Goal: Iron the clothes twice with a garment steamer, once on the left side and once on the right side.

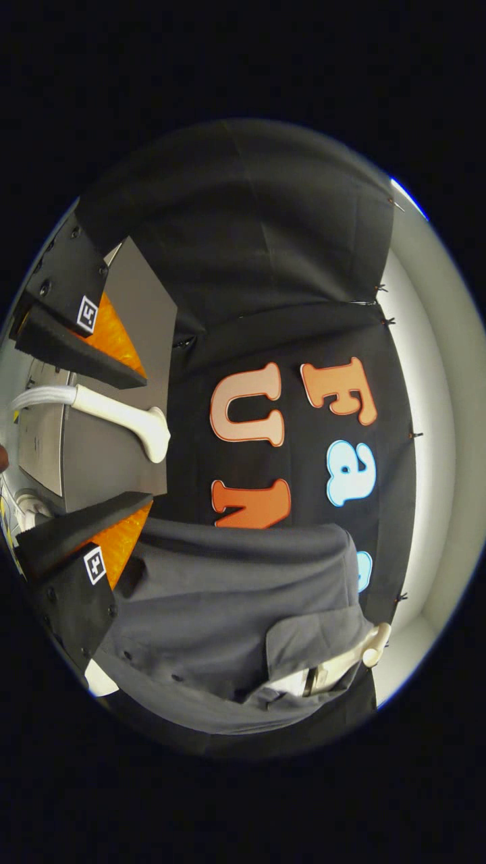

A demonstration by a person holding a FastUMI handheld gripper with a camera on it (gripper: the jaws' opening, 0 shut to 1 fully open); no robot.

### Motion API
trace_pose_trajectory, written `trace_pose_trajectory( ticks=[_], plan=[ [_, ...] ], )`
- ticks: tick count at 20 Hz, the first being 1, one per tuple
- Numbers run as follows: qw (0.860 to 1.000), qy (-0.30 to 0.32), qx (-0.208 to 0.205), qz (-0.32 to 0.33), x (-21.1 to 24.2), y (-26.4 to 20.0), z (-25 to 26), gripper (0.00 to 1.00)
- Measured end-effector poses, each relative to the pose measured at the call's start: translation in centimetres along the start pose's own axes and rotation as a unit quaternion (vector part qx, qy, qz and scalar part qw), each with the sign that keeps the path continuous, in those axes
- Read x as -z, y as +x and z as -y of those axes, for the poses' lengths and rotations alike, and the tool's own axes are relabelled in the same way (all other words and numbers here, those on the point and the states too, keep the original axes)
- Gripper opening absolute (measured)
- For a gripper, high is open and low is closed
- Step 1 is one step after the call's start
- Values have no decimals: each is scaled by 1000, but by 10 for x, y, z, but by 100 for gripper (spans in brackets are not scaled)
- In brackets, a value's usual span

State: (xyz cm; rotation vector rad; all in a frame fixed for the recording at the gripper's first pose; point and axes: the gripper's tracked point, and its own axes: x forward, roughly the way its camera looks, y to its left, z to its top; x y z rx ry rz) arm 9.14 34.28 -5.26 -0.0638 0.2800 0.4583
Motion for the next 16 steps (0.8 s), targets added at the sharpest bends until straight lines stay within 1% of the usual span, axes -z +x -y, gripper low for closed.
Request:
trace_pose_trajectory(
  ticks=[3, 8, 16],
  plan=[
    [999, -3, 0, -33, 23, 35, -13, 99],
    [995, 11, 1, -95, 61, 88, -27, 99],
    [986, 17, 30, -165, 100, 155, -13, 99]
  ],
)
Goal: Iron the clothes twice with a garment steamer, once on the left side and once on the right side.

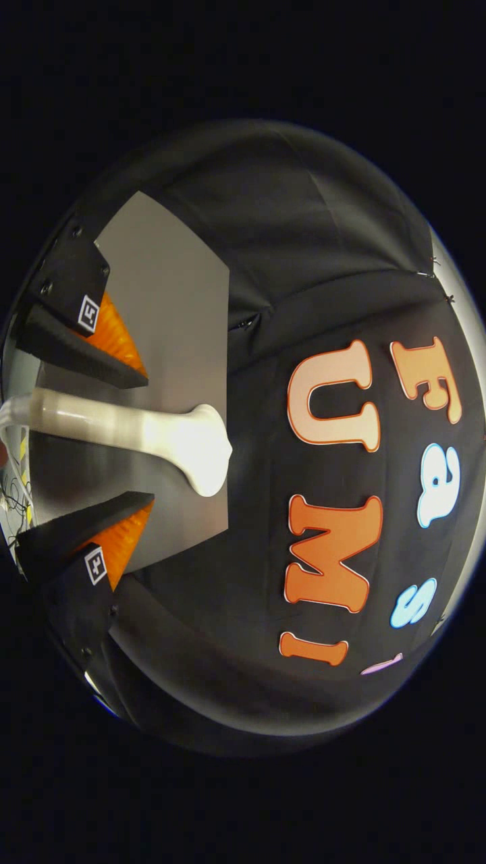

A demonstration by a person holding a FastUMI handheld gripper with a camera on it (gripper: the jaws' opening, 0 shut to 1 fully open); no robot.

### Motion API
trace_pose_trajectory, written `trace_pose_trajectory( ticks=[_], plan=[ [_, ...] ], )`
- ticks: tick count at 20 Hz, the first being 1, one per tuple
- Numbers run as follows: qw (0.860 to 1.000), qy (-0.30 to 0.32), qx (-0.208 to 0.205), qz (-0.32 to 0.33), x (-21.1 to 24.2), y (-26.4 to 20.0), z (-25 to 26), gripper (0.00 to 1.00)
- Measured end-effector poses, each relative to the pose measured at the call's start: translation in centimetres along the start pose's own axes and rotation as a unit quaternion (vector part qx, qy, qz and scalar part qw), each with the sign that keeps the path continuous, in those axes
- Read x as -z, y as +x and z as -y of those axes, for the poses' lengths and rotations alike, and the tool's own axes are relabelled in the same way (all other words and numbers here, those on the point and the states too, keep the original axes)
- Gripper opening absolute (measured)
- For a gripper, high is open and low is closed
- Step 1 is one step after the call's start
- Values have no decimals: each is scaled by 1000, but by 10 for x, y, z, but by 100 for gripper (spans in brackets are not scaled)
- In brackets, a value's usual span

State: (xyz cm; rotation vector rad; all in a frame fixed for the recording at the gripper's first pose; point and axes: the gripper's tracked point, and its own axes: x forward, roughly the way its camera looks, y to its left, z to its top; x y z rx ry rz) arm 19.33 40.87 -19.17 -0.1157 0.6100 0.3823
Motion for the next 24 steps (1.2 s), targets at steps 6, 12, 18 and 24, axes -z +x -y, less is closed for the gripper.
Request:
trace_pose_trajectory(
  ticks=[6, 12, 18, 24],
  plan=[
    [998, 10, 4, -54, 17, 39, 0, 93],
    [997, -3, 10, -81, 22, 56, -3, 78],
    [996, 22, -9, -83, 21, 51, -15, 51],
    [999, 9, -17, -26, 1, 27, -20, 45]
  ],
)
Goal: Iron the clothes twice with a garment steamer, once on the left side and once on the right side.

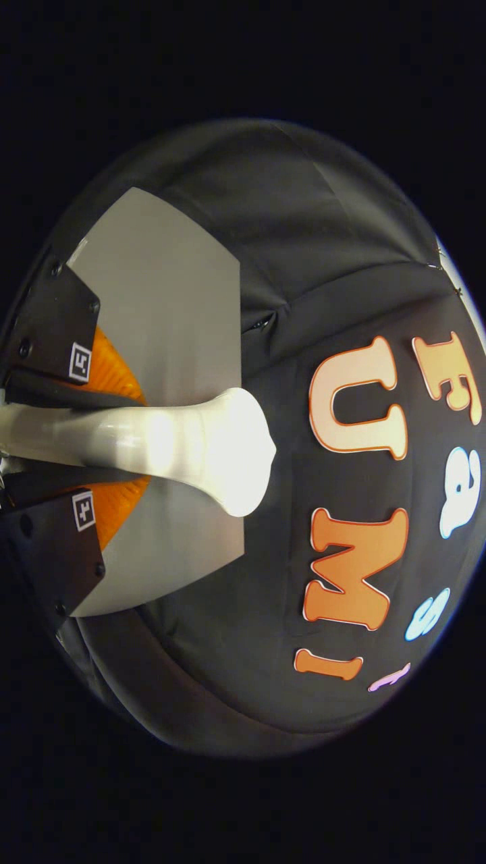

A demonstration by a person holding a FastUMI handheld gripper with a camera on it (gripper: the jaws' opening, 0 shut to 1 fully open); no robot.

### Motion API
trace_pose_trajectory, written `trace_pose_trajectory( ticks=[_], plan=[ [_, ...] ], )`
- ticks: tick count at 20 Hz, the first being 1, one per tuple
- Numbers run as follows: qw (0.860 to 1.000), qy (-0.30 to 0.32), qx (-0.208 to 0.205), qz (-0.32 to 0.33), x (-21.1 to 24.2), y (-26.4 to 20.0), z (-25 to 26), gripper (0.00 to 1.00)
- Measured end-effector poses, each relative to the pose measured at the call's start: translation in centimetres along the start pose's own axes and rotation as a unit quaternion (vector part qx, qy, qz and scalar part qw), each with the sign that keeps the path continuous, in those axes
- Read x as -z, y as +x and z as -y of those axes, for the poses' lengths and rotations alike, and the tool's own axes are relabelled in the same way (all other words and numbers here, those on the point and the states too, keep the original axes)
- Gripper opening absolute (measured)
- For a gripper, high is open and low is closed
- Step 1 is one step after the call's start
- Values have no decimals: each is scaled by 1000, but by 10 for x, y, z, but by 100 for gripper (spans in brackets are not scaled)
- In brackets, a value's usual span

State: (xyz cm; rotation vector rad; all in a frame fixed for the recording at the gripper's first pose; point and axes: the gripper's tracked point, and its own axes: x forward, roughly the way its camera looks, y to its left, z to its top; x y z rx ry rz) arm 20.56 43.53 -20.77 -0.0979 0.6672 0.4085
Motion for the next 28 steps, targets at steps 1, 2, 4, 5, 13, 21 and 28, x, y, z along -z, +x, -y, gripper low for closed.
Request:
trace_pose_trajectory(
  ticks=[1, 2, 4, 5, 13, 21, 28],
  plan=[
    [1000, -1, 1, 10, -4, -9, 1, 44],
    [1000, -1, -1, 20, -9, -19, 2, 45],
    [999, 2, -9, 40, -15, -39, 1, 44],
    [999, 4, -13, 48, -16, -50, 2, 44],
    [996, 17, -27, 87, -19, -123, 21, 38],
    [991, 12, -36, 127, -26, -207, 43, 38],
    [985, -1, -26, 169, -36, -275, 74, 38]
  ],
)
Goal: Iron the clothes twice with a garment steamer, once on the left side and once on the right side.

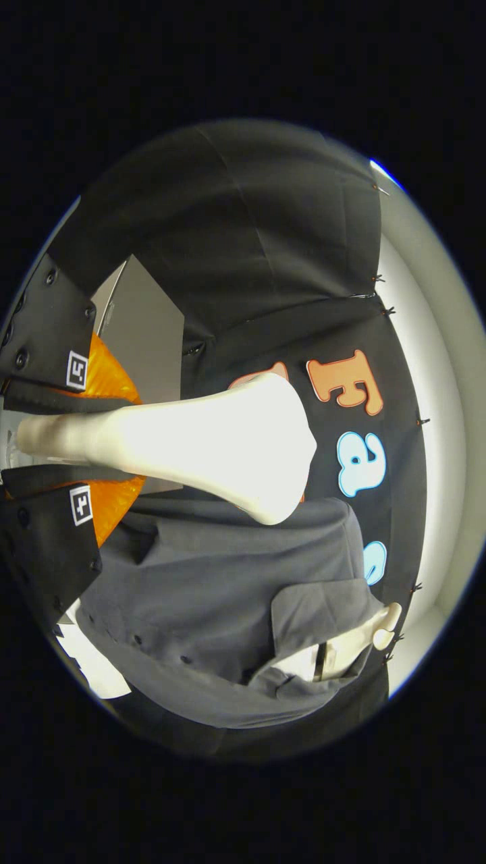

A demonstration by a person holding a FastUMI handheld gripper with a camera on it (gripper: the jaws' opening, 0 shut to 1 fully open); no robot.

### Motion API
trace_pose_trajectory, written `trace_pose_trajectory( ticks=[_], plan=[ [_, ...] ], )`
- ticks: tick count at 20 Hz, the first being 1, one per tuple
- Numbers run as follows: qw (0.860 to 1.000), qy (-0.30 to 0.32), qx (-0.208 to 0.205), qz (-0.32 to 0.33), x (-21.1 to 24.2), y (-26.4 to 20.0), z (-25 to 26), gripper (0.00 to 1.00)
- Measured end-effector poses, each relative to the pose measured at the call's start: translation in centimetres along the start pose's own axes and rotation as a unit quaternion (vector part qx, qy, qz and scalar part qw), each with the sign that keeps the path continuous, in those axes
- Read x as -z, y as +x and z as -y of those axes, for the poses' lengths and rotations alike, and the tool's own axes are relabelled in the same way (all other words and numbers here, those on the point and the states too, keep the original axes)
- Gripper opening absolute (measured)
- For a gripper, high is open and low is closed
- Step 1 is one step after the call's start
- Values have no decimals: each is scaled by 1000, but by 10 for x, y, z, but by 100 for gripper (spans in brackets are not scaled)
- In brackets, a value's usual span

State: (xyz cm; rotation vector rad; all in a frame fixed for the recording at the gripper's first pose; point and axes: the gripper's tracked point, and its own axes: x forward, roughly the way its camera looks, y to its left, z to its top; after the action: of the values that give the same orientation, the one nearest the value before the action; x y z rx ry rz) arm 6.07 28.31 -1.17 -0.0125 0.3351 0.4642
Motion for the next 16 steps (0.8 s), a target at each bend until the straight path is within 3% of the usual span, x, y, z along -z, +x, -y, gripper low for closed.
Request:
trace_pose_trajectory(
  ticks=[7, 16],
  plan=[
    [999, -3, 37, 32, -24, -44, 54, 38],
    [995, 19, 88, 45, -34, -58, 138, 37]
  ],
)
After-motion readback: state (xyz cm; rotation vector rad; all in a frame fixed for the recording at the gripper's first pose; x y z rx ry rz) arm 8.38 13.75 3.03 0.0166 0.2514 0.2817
